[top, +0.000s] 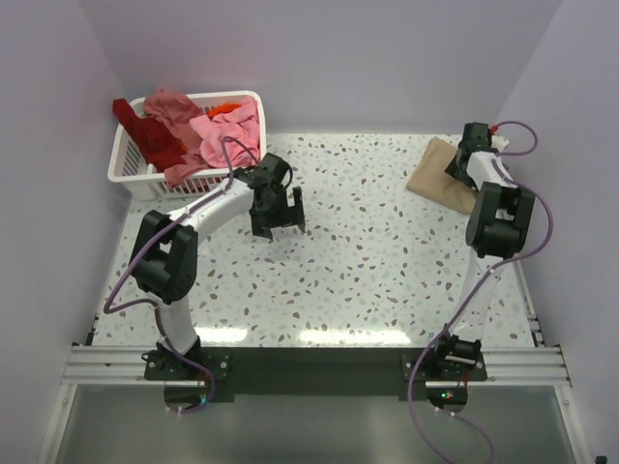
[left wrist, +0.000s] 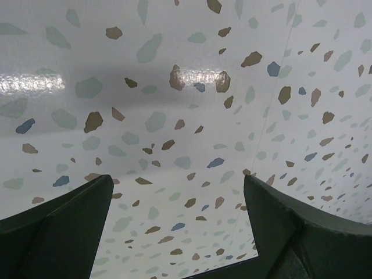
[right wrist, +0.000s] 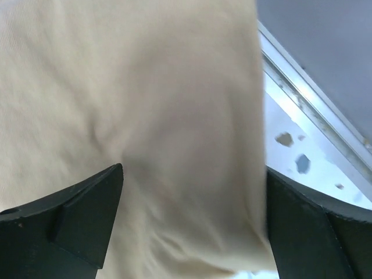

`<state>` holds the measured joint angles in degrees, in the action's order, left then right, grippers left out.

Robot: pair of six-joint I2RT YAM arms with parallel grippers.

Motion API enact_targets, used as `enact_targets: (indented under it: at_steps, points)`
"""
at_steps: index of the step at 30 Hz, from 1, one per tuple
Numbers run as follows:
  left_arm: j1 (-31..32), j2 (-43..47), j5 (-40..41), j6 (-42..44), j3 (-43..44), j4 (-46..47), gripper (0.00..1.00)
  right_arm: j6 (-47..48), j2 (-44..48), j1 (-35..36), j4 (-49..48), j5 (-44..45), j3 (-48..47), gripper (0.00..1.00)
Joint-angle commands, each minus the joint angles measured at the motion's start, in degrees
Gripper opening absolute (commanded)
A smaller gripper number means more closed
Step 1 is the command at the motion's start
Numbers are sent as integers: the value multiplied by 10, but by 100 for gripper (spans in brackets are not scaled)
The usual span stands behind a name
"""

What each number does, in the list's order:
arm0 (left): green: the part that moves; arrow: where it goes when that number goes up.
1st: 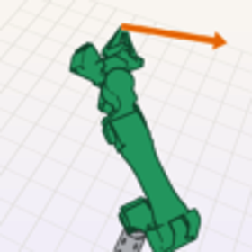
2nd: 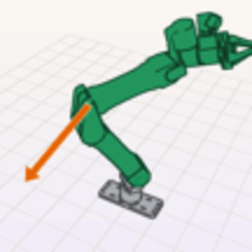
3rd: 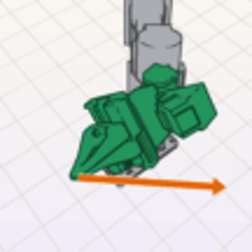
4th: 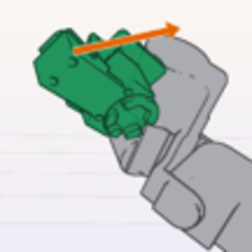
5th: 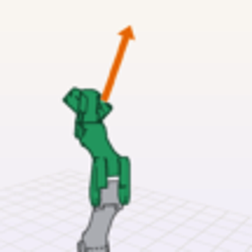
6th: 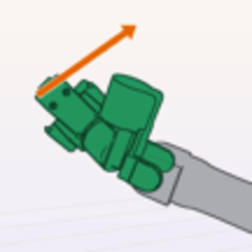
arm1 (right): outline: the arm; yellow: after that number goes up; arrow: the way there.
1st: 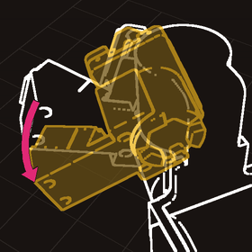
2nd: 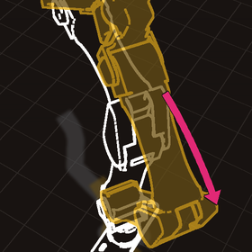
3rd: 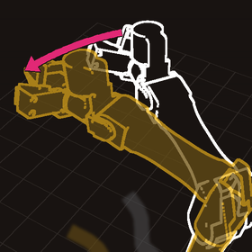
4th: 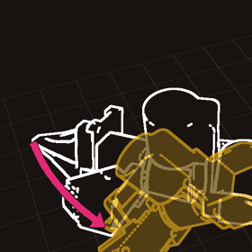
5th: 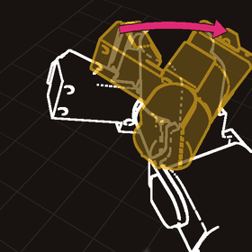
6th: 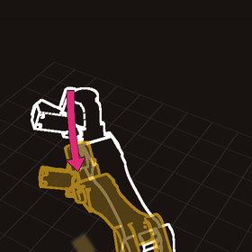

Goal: Fold and stack the t-shirts
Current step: Neatly place the folded tshirt to the corner

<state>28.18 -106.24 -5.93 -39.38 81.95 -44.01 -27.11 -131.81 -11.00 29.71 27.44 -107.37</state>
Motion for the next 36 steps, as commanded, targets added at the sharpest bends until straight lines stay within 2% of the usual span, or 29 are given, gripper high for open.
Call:
enact_targets:
  at_steps: [1,6,11,19,24,32,36]
  points:
    - [-1,24,4,12,19,17,100,15,105,-1,-86,33,70,99]
    - [-1,39,7,28,20,36,100,43,185,-1,-119,67,158,99]
    - [-1,55,2,41,12,57,100,58,248,0,-74,82,177,99]
    - [-1,124,56,42,-40,88,100,65,357,30,13,41,226,99]
    - [-1,199,87,28,-108,133,100,85,417,135,44,18,269,99]
    - [2,273,116,33,-178,138,100,51,483,258,66,-139,320,99]
    - [4,306,123,34,-204,146,100,40,500,320,70,-172,353,98]
